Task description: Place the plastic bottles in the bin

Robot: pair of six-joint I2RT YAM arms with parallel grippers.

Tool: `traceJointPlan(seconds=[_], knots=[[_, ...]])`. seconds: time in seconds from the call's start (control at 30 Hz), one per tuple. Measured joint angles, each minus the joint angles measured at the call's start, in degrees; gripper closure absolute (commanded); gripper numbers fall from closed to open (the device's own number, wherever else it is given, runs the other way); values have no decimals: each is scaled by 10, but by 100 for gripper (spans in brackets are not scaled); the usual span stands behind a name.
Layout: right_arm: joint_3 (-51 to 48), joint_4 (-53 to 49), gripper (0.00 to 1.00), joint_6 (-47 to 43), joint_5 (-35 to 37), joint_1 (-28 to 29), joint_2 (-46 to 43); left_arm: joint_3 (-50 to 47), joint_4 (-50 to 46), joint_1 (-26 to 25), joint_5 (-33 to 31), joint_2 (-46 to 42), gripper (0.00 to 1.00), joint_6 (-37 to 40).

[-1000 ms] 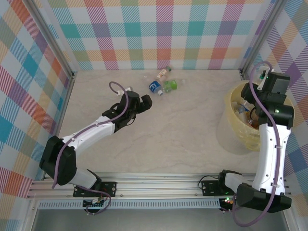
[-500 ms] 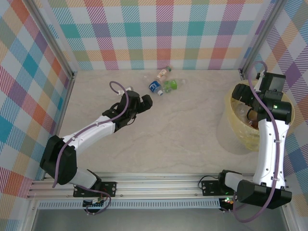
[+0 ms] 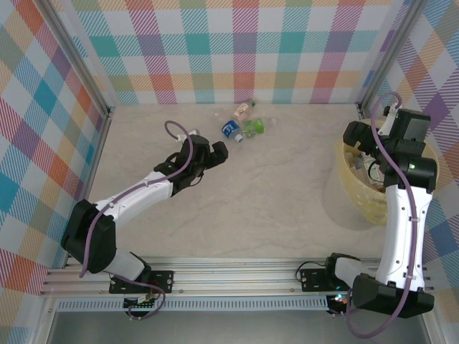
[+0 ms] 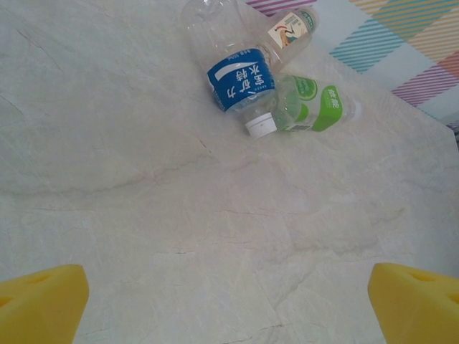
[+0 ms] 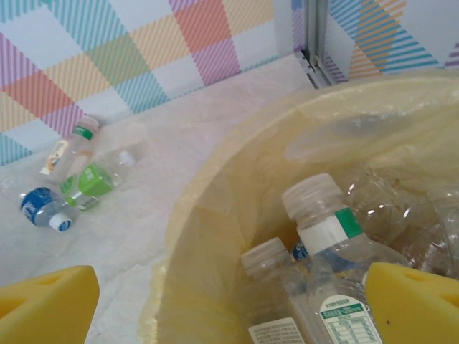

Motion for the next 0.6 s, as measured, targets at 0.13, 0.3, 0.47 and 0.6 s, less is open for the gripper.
traceJointPlan(seconds=[0.13, 0.3, 0.47, 0.6], knots=[[-26, 37, 0, 0, -56, 0, -23, 2, 0, 0, 10, 7, 0, 0], [-75, 115, 0, 23, -174, 2, -49, 19, 0, 0, 26, 29, 0, 0], [-116, 207, 0, 60, -275, 41, -56, 39, -7, 1, 34, 51, 0, 0], [-120, 247, 0, 54, -297, 137, -45, 93, -35, 5, 36, 97, 0, -2]])
